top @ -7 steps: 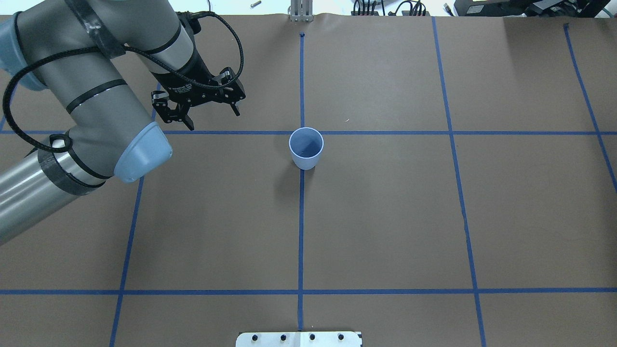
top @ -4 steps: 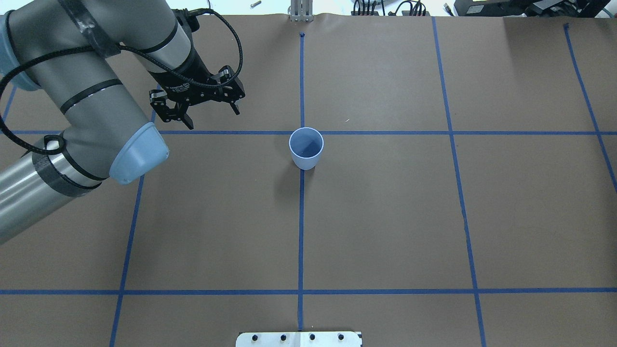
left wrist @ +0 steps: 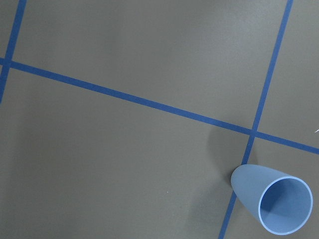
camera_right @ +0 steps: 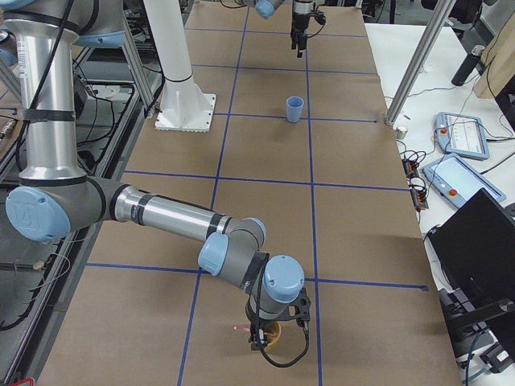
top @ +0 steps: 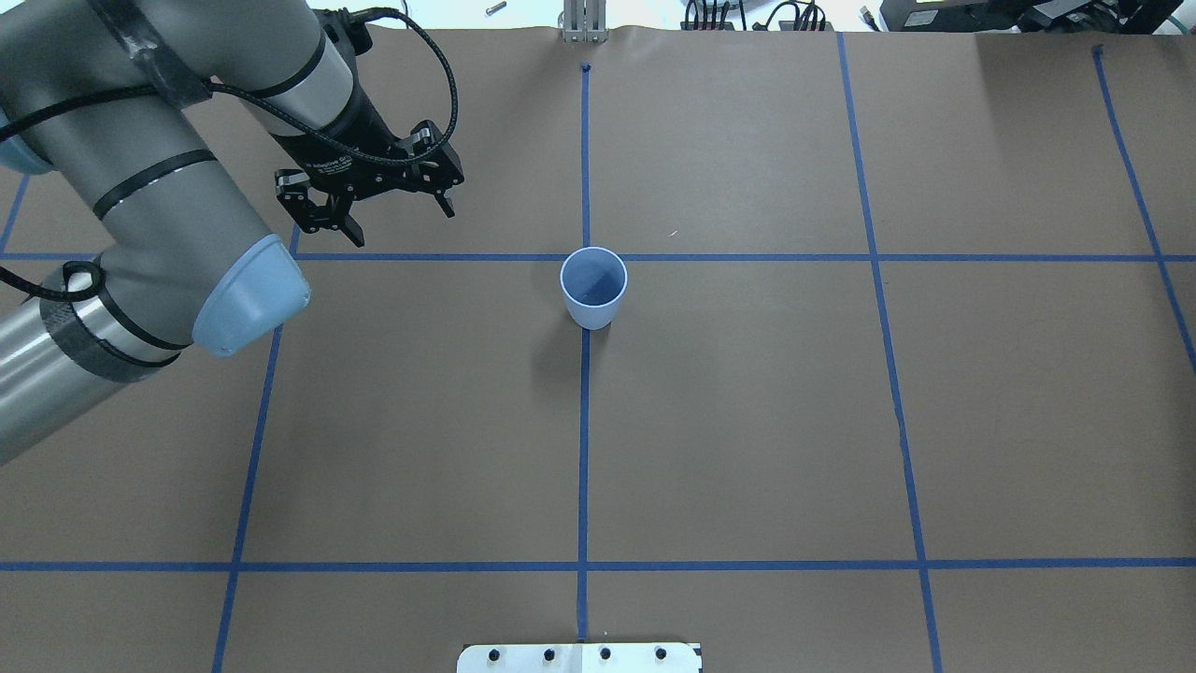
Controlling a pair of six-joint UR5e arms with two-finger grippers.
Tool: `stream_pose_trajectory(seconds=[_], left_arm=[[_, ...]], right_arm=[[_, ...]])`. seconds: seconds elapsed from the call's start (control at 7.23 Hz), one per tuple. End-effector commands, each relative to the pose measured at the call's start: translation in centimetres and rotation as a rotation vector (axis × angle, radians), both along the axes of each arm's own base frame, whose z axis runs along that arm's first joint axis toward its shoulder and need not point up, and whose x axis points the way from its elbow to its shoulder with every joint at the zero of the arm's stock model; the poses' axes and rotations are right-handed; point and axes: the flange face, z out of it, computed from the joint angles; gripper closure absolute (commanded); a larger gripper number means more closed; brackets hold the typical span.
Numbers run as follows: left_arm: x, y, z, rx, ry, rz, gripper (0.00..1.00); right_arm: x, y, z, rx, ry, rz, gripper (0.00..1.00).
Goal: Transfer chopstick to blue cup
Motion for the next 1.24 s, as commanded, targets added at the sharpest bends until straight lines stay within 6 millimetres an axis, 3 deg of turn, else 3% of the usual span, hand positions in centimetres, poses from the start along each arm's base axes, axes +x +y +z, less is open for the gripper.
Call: stream_pose_trajectory(seconds=[0.0, 0.69, 1.11], left_arm=[[-0.25, 0.08, 0.12, 0.001, 0.001, -0.002, 0.01], [-0.54, 0.42, -0.16, 0.007, 0.007, -0.003, 0.01], [-0.60, 0.49, -0.25, 0.006, 0.008, -0.004, 0.01]], right_arm=[[-0.14, -0.01, 0.67, 0.020, -0.015, -0.050, 0.77], [-0.16, 0.17, 1.10, 0.026, -0.021, -0.070, 0.77], [-0.25, -0.16, 0.55, 0.037, -0.020, -0.073, 0.98]])
